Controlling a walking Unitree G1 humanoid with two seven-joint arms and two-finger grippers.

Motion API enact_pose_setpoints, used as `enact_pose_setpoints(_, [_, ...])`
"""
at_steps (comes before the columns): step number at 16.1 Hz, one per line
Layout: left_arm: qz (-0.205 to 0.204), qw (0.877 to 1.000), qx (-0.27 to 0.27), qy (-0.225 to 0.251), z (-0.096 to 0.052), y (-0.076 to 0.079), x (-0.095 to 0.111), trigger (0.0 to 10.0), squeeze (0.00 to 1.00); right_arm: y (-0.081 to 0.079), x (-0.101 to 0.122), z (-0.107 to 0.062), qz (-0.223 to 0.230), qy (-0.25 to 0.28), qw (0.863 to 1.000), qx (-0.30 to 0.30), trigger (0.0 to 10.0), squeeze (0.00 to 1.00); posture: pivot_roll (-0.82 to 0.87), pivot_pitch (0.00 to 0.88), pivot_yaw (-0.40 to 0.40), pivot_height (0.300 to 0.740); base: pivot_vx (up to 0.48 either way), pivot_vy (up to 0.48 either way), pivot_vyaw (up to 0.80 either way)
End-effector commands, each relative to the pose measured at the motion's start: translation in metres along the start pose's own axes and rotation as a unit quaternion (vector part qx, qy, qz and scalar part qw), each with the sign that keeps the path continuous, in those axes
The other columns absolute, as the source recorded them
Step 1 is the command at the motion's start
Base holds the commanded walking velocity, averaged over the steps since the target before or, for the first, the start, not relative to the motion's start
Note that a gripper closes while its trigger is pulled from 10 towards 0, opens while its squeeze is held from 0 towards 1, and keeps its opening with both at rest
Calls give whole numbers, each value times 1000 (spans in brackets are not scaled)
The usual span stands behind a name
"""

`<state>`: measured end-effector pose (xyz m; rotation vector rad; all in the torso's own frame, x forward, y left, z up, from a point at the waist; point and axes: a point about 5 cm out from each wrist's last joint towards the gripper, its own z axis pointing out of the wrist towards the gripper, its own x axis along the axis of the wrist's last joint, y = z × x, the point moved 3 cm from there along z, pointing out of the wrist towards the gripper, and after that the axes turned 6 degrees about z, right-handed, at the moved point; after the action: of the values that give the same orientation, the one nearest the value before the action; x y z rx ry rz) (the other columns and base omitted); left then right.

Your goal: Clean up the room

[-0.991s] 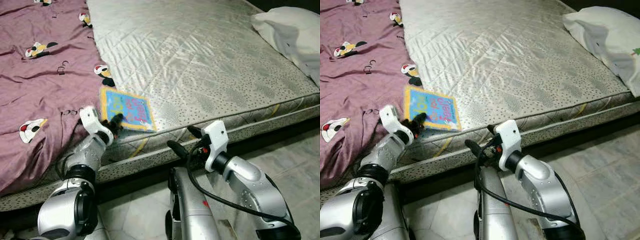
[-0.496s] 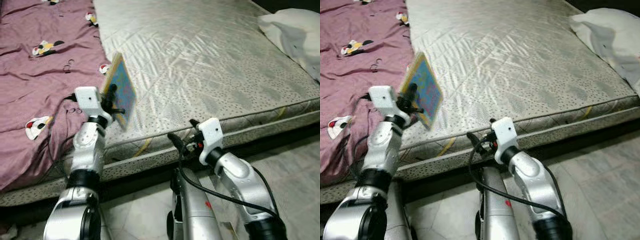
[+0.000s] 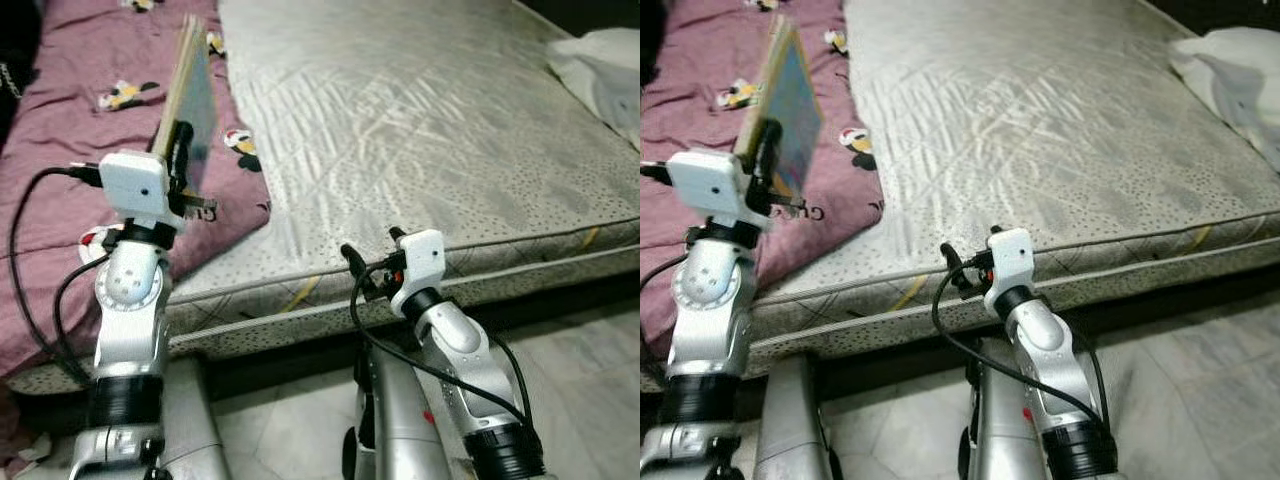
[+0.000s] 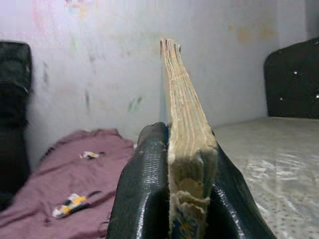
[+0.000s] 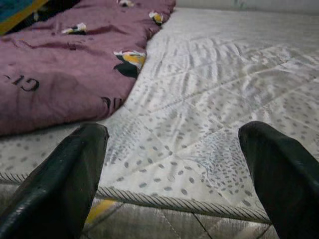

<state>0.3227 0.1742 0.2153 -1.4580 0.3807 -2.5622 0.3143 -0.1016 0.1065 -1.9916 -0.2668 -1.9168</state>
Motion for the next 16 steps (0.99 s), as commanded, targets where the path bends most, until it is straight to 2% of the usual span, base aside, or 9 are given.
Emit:
enact_pose_setpoints(1, [6,1000,-15,2,-4,7,5,0,0,8,3,0,4,9,1000,-17,10000,0,12,0,-31,493,0,0,0])
enact_pose_setpoints(4, [-9,998,-6,-60,-37,15,-8,0,0,17,4,3,27,19,999,-42,10000,0,10,0,-28,519,0,0,0])
enact_pose_setpoints(6, [0,994,16,-105,-51,16,-18,0,0,24,7,5,57,28,996,-64,10000,0,19,0,-26,537,0,0,0])
enact_pose_setpoints(7, [6,992,20,-126,-56,16,-24,7529,0,25,8,7,55,32,996,-65,10000,0,16,0,-24,546,0,0,0])
enact_pose_setpoints(8, [12,990,21,-136,-59,16,-26,10000,0,24,9,8,53,34,996,-64,10000,0,15,0,-25,555,0,0,0])
enact_pose_setpoints(12, [36,990,20,-136,-55,13,-23,10000,0,27,9,7,50,34,996,-69,10000,0,16,0,-30,591,0,0,0])
enact_pose_setpoints(16, [26,986,3,-166,-55,27,-32,10000,0,30,11,5,48,36,995,-74,10000,0,1,0,-33,645,0,0,0])
